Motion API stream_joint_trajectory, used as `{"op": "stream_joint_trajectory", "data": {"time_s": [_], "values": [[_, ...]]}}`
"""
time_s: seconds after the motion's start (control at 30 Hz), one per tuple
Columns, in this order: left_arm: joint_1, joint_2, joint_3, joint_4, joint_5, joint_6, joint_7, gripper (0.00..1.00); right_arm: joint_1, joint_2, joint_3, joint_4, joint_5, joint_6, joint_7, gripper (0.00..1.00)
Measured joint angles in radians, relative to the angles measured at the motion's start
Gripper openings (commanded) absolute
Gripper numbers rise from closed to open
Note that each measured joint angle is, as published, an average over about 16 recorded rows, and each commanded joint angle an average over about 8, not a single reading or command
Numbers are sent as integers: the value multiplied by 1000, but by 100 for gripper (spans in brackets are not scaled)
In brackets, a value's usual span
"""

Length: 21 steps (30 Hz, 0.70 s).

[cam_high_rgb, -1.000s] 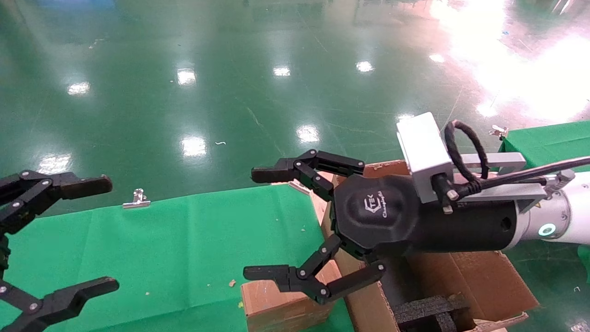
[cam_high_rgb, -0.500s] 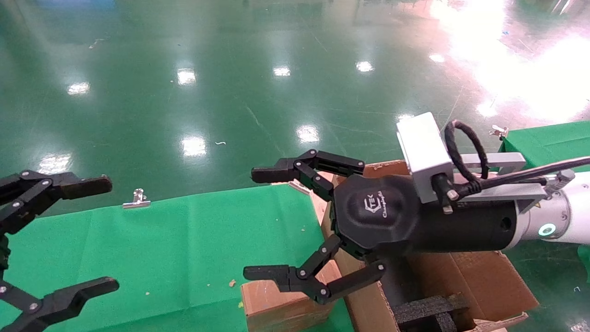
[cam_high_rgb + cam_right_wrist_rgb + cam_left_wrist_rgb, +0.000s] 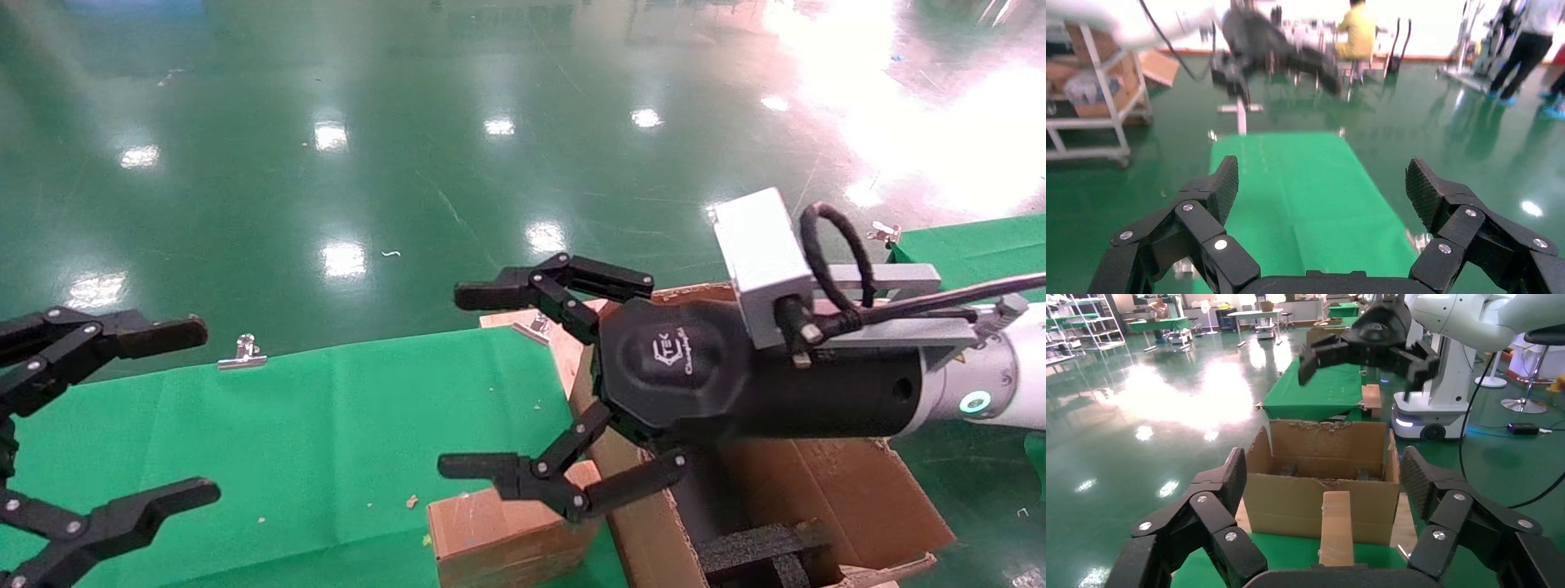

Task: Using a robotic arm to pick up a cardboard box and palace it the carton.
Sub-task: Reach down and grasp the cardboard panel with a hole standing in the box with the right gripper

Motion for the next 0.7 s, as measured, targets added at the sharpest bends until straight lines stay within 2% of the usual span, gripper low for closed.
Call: {"op": "stream_joint_trajectory", "data": {"time_s": [0.3,0.7], "values": [[0,0,0,0,0,0,0,0,117,-25,-113,-30,-195,-44,39,100],[0,0,0,0,0,0,0,0,341,-124,-373,-70,-453,-83,82,100]]}}
